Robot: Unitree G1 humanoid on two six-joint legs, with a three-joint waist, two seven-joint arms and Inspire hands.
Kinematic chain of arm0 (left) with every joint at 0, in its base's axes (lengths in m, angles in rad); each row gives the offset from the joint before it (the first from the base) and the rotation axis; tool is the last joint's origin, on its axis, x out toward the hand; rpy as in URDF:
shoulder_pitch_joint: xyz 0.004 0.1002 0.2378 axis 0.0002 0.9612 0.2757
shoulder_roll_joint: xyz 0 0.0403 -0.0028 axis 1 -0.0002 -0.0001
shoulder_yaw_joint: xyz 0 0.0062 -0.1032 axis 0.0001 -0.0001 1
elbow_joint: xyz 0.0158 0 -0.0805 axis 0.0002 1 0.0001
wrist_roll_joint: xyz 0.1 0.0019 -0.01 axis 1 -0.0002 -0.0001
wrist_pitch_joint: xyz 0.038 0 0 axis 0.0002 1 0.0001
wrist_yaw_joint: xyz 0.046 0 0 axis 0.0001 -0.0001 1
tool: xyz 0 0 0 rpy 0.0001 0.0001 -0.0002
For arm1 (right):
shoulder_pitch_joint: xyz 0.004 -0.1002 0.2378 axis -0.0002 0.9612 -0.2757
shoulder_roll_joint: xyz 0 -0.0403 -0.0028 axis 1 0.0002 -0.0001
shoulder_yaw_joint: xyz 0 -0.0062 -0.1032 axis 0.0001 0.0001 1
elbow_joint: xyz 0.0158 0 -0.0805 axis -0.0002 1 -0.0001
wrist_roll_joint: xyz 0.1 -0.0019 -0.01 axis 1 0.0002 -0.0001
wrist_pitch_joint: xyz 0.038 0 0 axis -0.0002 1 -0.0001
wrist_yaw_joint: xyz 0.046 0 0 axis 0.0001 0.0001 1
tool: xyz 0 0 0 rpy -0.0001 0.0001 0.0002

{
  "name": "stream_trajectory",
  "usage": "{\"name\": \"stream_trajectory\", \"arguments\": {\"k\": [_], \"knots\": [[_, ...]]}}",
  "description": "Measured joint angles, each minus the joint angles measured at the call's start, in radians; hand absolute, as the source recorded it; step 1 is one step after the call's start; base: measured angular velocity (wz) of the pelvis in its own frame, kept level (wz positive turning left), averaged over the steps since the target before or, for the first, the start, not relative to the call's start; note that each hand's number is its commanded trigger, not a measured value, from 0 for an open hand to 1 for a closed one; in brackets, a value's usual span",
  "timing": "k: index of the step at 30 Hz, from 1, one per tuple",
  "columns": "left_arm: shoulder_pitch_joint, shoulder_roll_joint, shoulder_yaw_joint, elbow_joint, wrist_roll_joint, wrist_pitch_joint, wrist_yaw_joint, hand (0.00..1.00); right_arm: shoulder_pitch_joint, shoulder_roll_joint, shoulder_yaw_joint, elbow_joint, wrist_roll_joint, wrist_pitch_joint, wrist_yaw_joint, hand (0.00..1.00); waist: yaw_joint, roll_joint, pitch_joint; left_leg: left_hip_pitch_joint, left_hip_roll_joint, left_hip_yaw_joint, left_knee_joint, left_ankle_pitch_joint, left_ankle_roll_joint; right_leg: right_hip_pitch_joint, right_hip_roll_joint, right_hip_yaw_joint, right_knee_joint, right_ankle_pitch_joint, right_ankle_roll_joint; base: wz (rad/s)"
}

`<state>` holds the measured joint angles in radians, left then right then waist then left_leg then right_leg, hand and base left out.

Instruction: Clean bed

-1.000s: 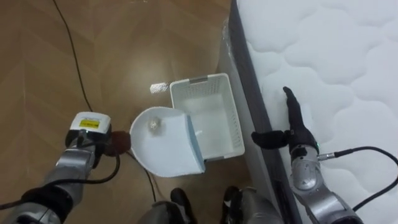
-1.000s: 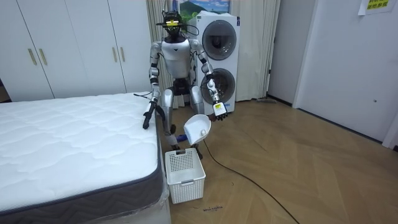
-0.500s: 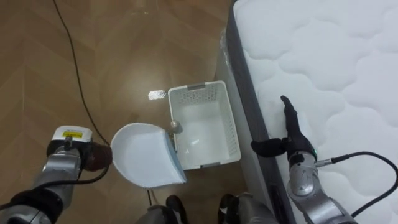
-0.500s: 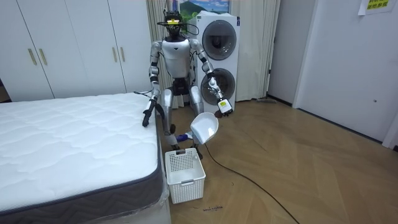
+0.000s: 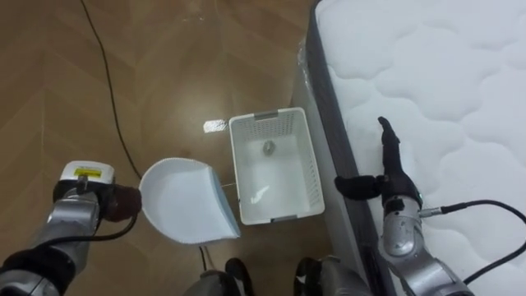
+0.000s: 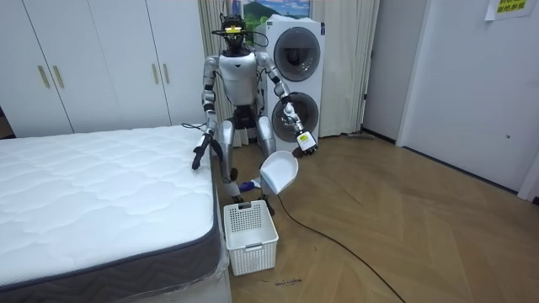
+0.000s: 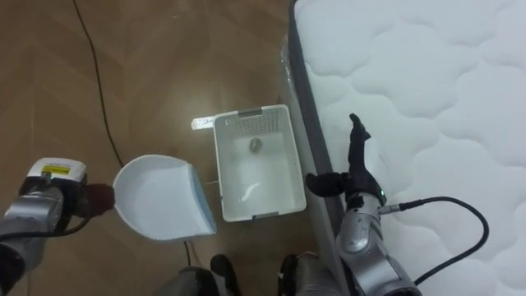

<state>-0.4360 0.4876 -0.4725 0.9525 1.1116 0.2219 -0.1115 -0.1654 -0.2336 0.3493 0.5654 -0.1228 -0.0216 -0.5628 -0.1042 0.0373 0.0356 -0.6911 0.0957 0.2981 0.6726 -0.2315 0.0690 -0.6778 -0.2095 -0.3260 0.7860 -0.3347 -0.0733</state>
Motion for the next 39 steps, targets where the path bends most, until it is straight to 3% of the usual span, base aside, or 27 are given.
{"name": "stream_trajectory", "arguments": {"k": [6, 8, 11, 15, 17, 18, 19, 21, 23, 25, 27, 28, 30, 32, 33, 34, 35, 36, 37, 38, 39], "knots": [[0.0, 0.001, 0.0, -0.011, -0.016, -0.002, 0.049, 1.0, 0.013, -0.012, 0.013, -0.001, 0.049, 0.0, -0.01, 0.0, 0.009, 0.02, 0.0021, 0.006, 0.004, 0.001, 0.004, -0.003, 0.001, 0.007, 0.002, -0.001, -0.003, 0.0, 0.0, -0.01], [-0.001, 0.001, 0.0, -0.013, -0.042, -0.01, 0.083, 1.0, 0.013, -0.021, 0.013, -0.001, 0.087, -0.002, -0.025, 0.0, 0.019, 0.03, 0.0065, 0.011, 0.007, 0.004, 0.004, -0.005, 0.002, 0.011, 0.003, -0.001, -0.005, 0.001, -0.001, -0.06], [0.0, 0.001, 0.013, -0.033, -0.061, -0.054, 0.135, 1.0, 0.025, -0.045, 0.013, 0.0, 0.119, -0.029, -0.039, 0.0, 0.028, 0.044, 0.0123, 0.03, 0.007, 0.003, 0.005, -0.01, 0.0, 0.032, 0.004, -0.003, -0.008, -0.001, 0.0, -0.01], [0.005, 0.007, 0.101, -0.087, -0.127, -0.13, 0.212, 1.0, 0.036, -0.051, 0.009, -0.001, 0.12, -0.115, -0.04, 0.0, 0.029, 0.044, 0.0123, 0.045, 0.019, 0.007, 0.03, -0.025, -0.009, 0.035, 0.02, 0.02, -0.001, -0.006, -0.001, -0.17], [0.006, 0.009, 0.131, -0.119, -0.184, -0.174, 0.263, 1.0, 0.04, -0.065, 0.009, 0.002, 0.12, -0.147, -0.033, 0.0, 0.04, 0.044, 0.0123, 0.053, 0.031, 0.002, 0.051, -0.042, -0.016, 0.035, 0.039, 0.042, -0.001, -0.003, -0.004, -0.51], [0.016, 0.009, 0.146, -0.141, -0.219, -0.198, 0.299, 1.0, 0.049, -0.082, 0.008, 0.003, 0.12, -0.166, -0.027, 0.0, 0.055, 0.043, 0.0123, 0.071, 0.029, -0.022, 0.06, -0.057, -0.027, 0.037, 0.057, 0.071, -0.004, 0.0, -0.004, -1.02], [0.052, 0.01, 0.171, -0.175, -0.27, -0.218, 0.333, 1.0, 0.058, -0.097, 0.006, 0.004, 0.121, -0.182, -0.02, 0.0, 0.069, 0.043, 0.0125, 0.1, 0.011, -0.068, 0.054, -0.072, -0.045, 0.048, 0.079, 0.116, -0.014, 0.008, -0.001, -1.17], [0.129, 0.009, 0.219, -0.242, -0.319, -0.243, 0.37, 1.0, 0.075, -0.108, -0.011, 0.004, 0.121, -0.198, -0.009, 0.0, 0.082, 0.041, 0.0115, 0.156, -0.013, -0.114, 0.016, -0.085, -0.062, 0.073, 0.113, 0.186, -0.045, 0.027, 0.006, -1.29], [0.176, 0.006, 0.245, -0.277, -0.36, -0.28, 0.396, 1.0, 0.093, -0.113, -0.033, 0.004, 0.127, -0.199, 0.001, 0.0, 0.079, 0.04, 0.0113, 0.203, -0.027, -0.121, -0.026, -0.086, -0.065, 0.095, 0.135, 0.235, -0.076, 0.045, 0.015, -0.97], [0.213, -0.012, 0.249, -0.295, -0.408, -0.307, 0.419, 1.0, 0.105, -0.109, -0.052, 0.006, 0.147, -0.199, 0.006, 0.0, 0.071, 0.038, 0.0111, 0.25, -0.033, -0.121, -0.061, -0.087, -0.066, 0.124, 0.154, 0.271, -0.111, 0.064, 0.023, -0.66], [0.268, -0.061, 0.253, -0.298, -0.452, -0.337, 0.428, 1.0, 0.11, -0.105, -0.069, 0.016, 0.148, -0.2, 0.012, 0.0, 0.056, 0.031, 0.007, 0.319, -0.039, -0.105, -0.116, -0.086, -0.066, 0.166, 0.173, 0.318, -0.159, 0.083, 0.037, -0.73], [0.295, -0.084, 0.251, -0.298, -0.476, -0.343, 0.427, 1.0, 0.113, -0.097, -0.072, 0.02, 0.148, -0.203, 0.018, 0.0, 0.047, 0.016, -0.0001, 0.349, -0.041, -0.08, -0.14, -0.085, -0.064, 0.177, 0.181, 0.347, -0.172, 0.088, 0.043, -0.71], [0.319, -0.115, 0.25, -0.299, -0.522, -0.346, 0.42, 1.0, 0.114, -0.068, -0.092, 0.021, 0.148, -0.205, 0.022, 0.0, 0.04, 0.001, -0.0077, 0.367, -0.04, -0.077, -0.144, -0.085, -0.063, 0.192, 0.203, 0.379, -0.205, 0.111, 0.05, -0.75], [0.336, -0.146, 0.251, -0.299, -0.538, -0.345, 0.411, 1.0, 0.116, -0.043, -0.118, 0.018, 0.138, -0.207, 0.039, 0.0, 0.024, -0.01, -0.0136, 0.387, -0.037, -0.063, -0.147, -0.086, -0.062, 0.206, 0.221, 0.387, -0.237, 0.133, 0.054, -0.81], [0.35, -0.169, 0.251, -0.306, -0.546, -0.345, 0.405, 1.0, 0.127, -0.033, -0.134, 0.007, 0.127, -0.206, 0.055, 0.0, 0.026, -0.02, -0.0181, 0.419, -0.03, -0.011, -0.165, -0.089, -0.057, 0.21, 0.228, 0.394, -0.254, 0.147, 0.056, -1.3], [0.367, -0.189, 0.254, -0.308, -0.567, -0.346, 0.404, 1.0, 0.132, -0.024, -0.135, -0.009, 0.123, -0.206, 0.072, 0.0, 0.035, -0.026, -0.0182, 0.461, -0.018, 0.064, -0.188, -0.091, -0.054, 0.219, 0.227, 0.358, -0.279, 0.174, 0.046, -1.62], [0.374, -0.196, 0.253, -0.31, -0.58, -0.346, 0.404, 1.0, 0.132, -0.023, -0.131, -0.017, 0.124, -0.206, 0.082, 0.0, 0.049, -0.029, -0.0182, 0.484, -0.012, 0.105, -0.202, -0.092, -0.052, 0.224, 0.222, 0.309, -0.299, 0.194, 0.029, -2.26], [0.393, -0.204, 0.254, -0.321, -0.604, -0.346, 0.404, 1.0, 0.125, -0.017, -0.121, -0.023, 0.117, -0.207, 0.1, 0.0, 0.075, -0.035, -0.0187, 0.525, 0.0, 0.181, -0.224, -0.093, -0.05, 0.245, 0.201, 0.166, -0.359, 0.243, -0.019, -2.56], [0.405, -0.208, 0.255, -0.33, -0.633, -0.348, 0.404, 1.0, 0.123, -0.009, -0.116, -0.023, 0.112, -0.206, 0.114, 0.0, 0.081, -0.038, -0.0199, 0.548, 0.008, 0.208, -0.243, -0.094, -0.047, 0.277, 0.197, 0.016, -0.439, 0.293, -0.066, -2.5], [0.406, -0.21, 0.255, -0.337, -0.646, -0.349, 0.404, 1.0, 0.114, -0.006, -0.117, -0.025, 0.112, -0.205, 0.121, 0.0, 0.083, -0.038, -0.0199, 0.549, 0.014, 0.223, -0.255, -0.096, -0.044, 0.286, 0.203, -0.032, -0.477, 0.324, -0.074, -2.01], [0.4, -0.214, 0.255, -0.347, -0.655, -0.356, 0.403, 1.0, 0.116, -0.003, -0.119, -0.025, 0.117, -0.198, 0.129, 0.0, 0.077, -0.032, -0.0177, 0.56, 0.033, 0.292, -0.269, -0.103, -0.028, 0.278, 0.202, -0.095, -0.463, 0.322, -0.044, -1.33]]}}
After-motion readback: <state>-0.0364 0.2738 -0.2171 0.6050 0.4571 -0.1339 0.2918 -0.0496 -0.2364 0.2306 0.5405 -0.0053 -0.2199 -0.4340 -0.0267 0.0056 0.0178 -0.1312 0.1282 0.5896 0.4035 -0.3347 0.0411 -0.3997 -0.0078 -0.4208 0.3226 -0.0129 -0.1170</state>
